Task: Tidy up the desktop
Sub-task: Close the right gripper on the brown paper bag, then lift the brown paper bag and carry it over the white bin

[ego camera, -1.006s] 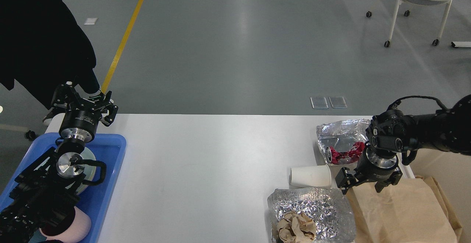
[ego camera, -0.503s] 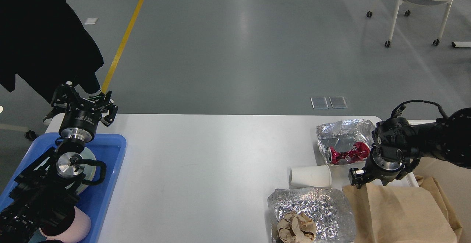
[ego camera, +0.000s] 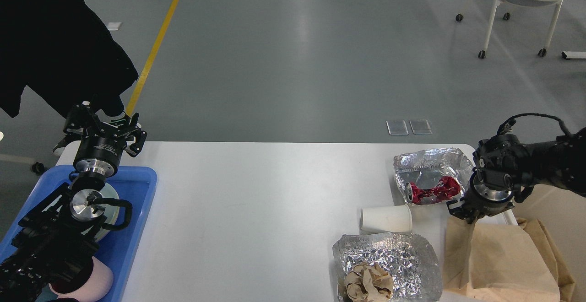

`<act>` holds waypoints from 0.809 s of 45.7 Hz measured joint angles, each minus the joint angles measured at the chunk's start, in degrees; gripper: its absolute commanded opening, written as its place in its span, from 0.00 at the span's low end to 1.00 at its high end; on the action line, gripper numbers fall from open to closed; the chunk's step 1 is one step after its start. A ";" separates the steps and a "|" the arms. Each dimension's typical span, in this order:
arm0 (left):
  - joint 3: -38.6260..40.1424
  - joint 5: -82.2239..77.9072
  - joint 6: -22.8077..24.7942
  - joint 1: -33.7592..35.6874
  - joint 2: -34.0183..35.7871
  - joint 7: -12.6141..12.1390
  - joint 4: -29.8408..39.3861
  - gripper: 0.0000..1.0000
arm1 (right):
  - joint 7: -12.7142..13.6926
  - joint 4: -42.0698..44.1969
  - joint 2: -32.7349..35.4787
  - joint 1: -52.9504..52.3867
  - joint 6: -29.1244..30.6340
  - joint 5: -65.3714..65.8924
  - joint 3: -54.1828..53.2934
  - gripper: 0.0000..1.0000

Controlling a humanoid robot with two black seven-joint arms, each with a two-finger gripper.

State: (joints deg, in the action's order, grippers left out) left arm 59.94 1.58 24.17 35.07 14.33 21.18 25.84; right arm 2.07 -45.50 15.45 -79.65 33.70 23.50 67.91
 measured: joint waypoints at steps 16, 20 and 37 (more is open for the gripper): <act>0.00 0.00 0.00 0.00 0.00 0.00 0.00 0.97 | -0.24 -0.85 5.24 -14.36 10.71 0.05 2.85 0.00; 0.00 0.00 0.00 0.00 0.00 0.00 0.00 0.97 | -0.33 -1.09 6.25 -17.85 12.30 0.06 2.83 0.00; 0.00 0.00 0.00 0.00 0.00 0.00 0.00 0.97 | -0.33 -2.05 7.85 -28.01 15.16 0.06 3.17 0.00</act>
State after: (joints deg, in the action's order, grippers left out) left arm 59.94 1.58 24.17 35.07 14.33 21.18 25.84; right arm 1.74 -47.55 23.30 -107.66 48.86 23.55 71.08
